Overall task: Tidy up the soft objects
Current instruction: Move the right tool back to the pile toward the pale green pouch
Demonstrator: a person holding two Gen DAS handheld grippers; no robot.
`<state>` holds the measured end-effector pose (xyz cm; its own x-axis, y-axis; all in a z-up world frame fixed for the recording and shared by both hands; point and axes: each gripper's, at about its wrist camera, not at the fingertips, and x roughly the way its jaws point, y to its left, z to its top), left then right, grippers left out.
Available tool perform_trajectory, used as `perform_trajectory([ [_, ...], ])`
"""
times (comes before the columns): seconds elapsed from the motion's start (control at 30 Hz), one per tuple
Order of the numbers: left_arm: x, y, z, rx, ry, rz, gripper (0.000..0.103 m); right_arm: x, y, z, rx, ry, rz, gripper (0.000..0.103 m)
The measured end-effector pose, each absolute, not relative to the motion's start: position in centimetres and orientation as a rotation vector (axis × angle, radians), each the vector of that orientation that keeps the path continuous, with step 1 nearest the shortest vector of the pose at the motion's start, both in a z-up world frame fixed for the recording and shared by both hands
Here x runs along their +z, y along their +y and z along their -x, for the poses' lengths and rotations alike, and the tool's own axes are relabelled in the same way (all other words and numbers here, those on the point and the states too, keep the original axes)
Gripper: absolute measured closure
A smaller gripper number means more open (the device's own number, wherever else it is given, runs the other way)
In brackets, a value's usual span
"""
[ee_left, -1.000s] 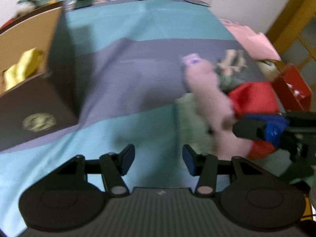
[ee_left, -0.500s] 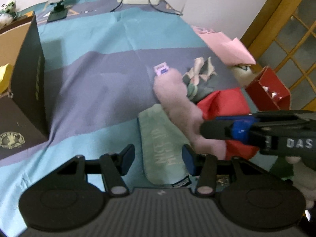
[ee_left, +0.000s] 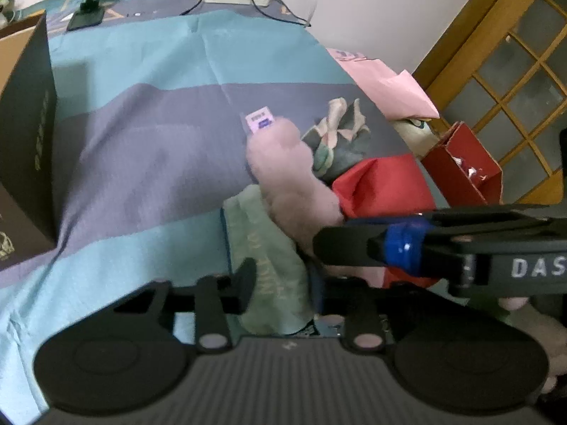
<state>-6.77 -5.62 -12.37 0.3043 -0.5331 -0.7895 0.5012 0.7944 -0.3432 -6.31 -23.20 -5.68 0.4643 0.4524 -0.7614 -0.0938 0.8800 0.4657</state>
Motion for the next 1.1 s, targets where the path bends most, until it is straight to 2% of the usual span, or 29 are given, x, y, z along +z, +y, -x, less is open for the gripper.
perform_trajectory([
  [0.03,-12.4,-5.5,6.8,-0.682,1.058,0.03,0.089,-5.8,-23.1,6.3,0.346,1.043,-0.394,0.087],
  [0.17,-12.4,-5.1,7.3,-0.655,1.033,0.01,0.097,-6.4,-22.6,6.1,0.341,1.06,-0.424,0.087],
  [0.37,-11.4,-2.5,7.8,-0.621,0.984,0.019,0.1,-7.4,-21.1,5.4,0.338,1.098,-0.473,0.087],
  [0.67,-9.1,2.0,9.2,-0.669,0.943,0.073,0.101,-7.5,-18.5,4.5,0.416,1.142,-0.64,0.086],
  [1.0,-3.2,8.1,9.5,-0.747,0.784,0.131,0.101,-2.1,-13.4,4.0,0.571,1.012,-0.675,0.085],
  [1.1,-2.0,9.0,9.7,-0.762,0.711,0.089,0.101,-0.6,-11.3,3.4,0.587,0.956,-0.593,0.085],
])
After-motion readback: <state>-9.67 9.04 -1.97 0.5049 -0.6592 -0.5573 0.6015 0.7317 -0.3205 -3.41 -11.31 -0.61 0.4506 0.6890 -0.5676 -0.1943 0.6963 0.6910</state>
